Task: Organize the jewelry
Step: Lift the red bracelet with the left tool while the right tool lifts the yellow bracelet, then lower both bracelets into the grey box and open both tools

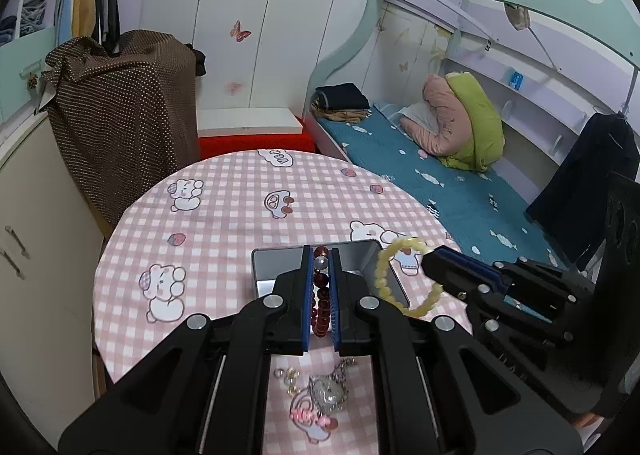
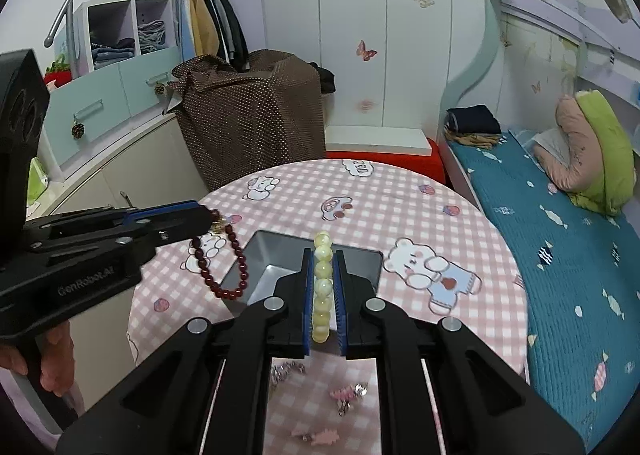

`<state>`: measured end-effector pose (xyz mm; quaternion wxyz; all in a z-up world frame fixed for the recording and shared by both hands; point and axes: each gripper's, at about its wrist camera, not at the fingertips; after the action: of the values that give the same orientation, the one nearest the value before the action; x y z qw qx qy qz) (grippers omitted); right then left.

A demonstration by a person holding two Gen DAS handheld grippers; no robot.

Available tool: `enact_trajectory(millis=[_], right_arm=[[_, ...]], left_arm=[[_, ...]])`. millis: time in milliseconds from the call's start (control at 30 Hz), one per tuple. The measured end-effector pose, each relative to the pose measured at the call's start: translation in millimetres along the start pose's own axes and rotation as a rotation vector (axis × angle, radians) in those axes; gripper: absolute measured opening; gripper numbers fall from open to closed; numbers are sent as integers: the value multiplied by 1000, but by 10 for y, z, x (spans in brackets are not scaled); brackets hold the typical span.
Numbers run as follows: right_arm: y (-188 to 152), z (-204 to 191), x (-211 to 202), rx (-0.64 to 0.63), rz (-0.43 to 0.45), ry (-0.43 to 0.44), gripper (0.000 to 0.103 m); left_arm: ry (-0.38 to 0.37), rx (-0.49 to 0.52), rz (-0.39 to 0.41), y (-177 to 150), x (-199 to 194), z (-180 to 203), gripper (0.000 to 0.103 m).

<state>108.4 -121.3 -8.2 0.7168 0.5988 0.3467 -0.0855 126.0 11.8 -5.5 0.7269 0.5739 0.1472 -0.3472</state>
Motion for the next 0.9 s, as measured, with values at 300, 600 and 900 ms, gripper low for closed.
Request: enact_trajectory(millis=[300, 600, 900], right_arm=[[-66, 72, 511, 42, -100, 44, 9], [-196, 179, 809, 83, -178, 65, 9], [-161, 252, 731, 107, -157, 114, 12]], left_arm=[[19, -37, -116, -9, 612, -121, 8], [37, -48, -200, -108, 995, -207, 8], [73, -26, -191, -109, 973, -184, 8]])
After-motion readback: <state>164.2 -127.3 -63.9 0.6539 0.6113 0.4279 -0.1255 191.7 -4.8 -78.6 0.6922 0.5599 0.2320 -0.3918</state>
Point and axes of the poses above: each gripper's, at about its wrist camera, not at the fingertips, and x roughly the way its jaws point, z to its right, y to its top, and after that the axes turned 8 degrees about -x, right-handed
